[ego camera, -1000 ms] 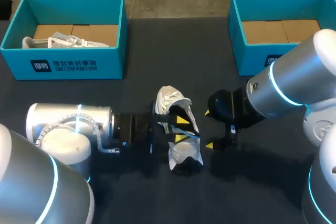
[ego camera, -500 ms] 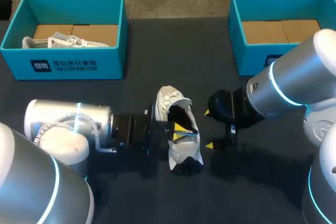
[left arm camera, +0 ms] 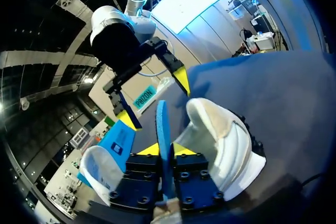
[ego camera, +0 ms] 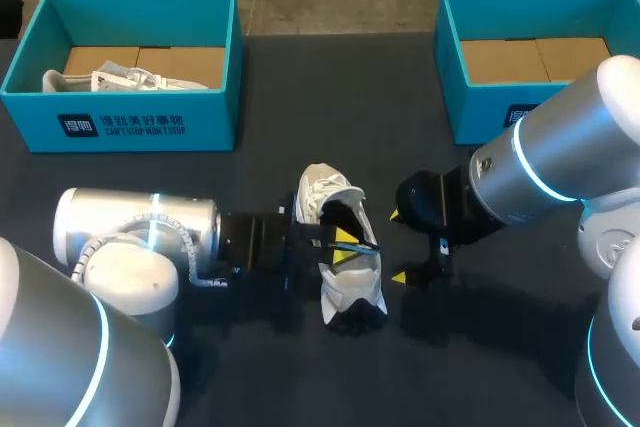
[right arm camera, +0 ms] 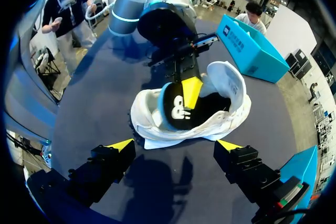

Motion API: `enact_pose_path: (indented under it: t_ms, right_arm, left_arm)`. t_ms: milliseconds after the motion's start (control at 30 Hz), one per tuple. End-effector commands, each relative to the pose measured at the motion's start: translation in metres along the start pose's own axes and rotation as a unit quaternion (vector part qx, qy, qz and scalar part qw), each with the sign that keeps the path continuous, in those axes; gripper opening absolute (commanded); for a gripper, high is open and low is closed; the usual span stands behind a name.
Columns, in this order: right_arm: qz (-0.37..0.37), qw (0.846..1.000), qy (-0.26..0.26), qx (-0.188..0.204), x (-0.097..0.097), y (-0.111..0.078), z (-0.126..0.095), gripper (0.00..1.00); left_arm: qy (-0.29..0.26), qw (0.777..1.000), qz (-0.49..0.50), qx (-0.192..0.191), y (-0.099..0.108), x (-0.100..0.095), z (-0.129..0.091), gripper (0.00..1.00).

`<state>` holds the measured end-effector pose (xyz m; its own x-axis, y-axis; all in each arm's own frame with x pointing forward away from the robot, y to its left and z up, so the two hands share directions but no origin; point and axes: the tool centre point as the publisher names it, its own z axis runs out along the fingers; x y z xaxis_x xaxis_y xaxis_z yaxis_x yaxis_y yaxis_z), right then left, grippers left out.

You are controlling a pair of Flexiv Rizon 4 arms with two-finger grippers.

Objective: Take the shoe out of the shoebox, open the shoe tongue, remove and reinsert the insole, then place the shoe into the shoebox

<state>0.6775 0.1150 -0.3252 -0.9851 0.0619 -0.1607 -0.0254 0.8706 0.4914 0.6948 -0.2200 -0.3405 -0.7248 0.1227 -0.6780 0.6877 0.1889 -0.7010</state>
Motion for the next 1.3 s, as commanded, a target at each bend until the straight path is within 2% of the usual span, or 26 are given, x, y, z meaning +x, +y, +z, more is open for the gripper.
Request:
enact_pose_path:
  t_ms: [33,200,267,300,500,800,1000,1133,1167,1200,1267,1300]
  right_arm:
    - [0.0,1.0,-0.001,0.0,0.001,0.0,0.001,1.0]
    - [0.0,1.0,-0.001,0.0,0.001,0.0,0.001,1.0]
    - [0.0,1.0,-0.001,0.0,0.001,0.0,0.001,1.0]
    - [0.0,1.0,-0.001,0.0,0.001,0.0,0.001,1.0]
    - [0.0,1.0,-0.001,0.0,0.001,0.0,0.001,1.0]
    - [0.0,1.0,-0.001,0.0,0.001,0.0,0.001,1.0]
    - [0.0,1.0,-0.001,0.0,0.001,0.0,0.001,1.0]
    - [0.0,1.0,-0.001,0.0,0.001,0.0,0.001,1.0]
    - [0.0,1.0,-0.001,0.0,0.001,0.0,0.001,1.0]
    - [0.0,1.0,-0.001,0.0,0.001,0.0,0.001,1.0]
    - [0.0,1.0,-0.001,0.0,0.001,0.0,0.001,1.0]
    - [0.0,1.0,-0.001,0.0,0.001,0.0,0.001,1.0]
  left_arm:
    - [-0.007,1.0,0.004,0.007,-0.013,-0.003,-0.007,0.32]
    - [-0.011,1.0,0.006,0.016,-0.023,-0.001,-0.01,0.27]
    - [-0.003,1.0,0.002,0.018,-0.024,0.002,-0.01,0.13]
    - [0.0,1.0,-0.002,0.02,-0.023,0.004,-0.009,0.0]
    - [0.018,1.0,-0.003,0.017,-0.012,0.012,-0.005,0.0]
    - [0.032,0.999,0.025,0.018,0.011,0.011,0.002,0.0]
    - [0.031,0.999,0.025,0.014,0.014,0.011,0.003,0.0]
    - [0.029,0.999,0.019,0.019,0.003,0.01,-0.001,0.0]
    - [0.029,0.999,0.019,0.019,0.001,0.01,-0.001,0.16]
    - [0.027,0.999,0.018,0.022,-0.004,0.009,-0.003,0.5]
    - [0.022,0.999,0.019,0.025,-0.01,0.007,-0.006,0.65]
    - [0.021,0.999,0.019,0.027,-0.013,0.006,-0.007,0.68]
